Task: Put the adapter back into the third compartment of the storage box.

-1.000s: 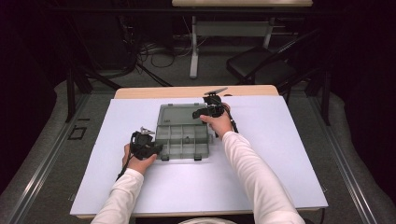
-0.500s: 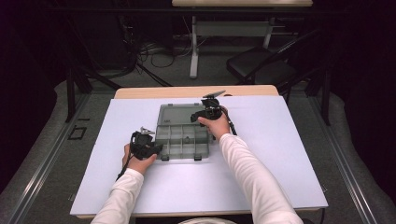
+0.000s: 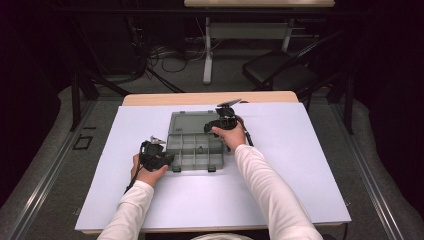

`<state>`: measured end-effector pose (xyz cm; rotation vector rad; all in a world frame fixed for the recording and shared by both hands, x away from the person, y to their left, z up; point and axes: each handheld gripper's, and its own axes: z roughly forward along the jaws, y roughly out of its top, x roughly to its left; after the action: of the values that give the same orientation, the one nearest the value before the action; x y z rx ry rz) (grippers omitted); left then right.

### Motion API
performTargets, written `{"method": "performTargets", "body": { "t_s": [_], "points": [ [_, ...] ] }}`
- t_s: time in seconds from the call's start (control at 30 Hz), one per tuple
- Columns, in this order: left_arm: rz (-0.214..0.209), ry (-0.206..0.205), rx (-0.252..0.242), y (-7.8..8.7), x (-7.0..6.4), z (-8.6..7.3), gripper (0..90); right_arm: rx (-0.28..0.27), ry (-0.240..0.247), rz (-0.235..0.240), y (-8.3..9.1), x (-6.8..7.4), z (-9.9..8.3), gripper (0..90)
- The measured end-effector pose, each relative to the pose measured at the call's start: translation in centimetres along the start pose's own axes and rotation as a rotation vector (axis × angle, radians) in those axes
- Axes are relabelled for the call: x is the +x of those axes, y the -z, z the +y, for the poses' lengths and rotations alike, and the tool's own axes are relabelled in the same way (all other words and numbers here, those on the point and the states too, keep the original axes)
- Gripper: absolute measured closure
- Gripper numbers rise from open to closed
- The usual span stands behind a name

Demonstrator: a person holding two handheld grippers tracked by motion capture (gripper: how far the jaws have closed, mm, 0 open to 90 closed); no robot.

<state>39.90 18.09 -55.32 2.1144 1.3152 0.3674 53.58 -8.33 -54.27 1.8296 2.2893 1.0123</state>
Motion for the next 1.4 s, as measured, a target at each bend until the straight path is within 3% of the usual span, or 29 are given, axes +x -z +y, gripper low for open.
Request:
{"method": "performTargets", "body": {
  "t_s": [0.5, 1.1, 1.4],
  "points": [
    [-0.001, 0.000, 0.000, 0.0, 0.0, 0.0, 63.6, -0.021, 0.003, 0.010, 0.3, -0.1, 0.1, 20.9],
    [0.013, 0.000, -0.012, 0.0, 0.0, -0.1, 66.3, -0.045, 0.025, 0.017, 1.7, -0.8, 0.4, 40.7],
    [0.019, -0.005, -0.014, 0.0, 0.0, -0.1, 67.3, -0.062, 0.046, 0.029, 2.1, -1.0, 0.4, 45.1]
  ]
}}
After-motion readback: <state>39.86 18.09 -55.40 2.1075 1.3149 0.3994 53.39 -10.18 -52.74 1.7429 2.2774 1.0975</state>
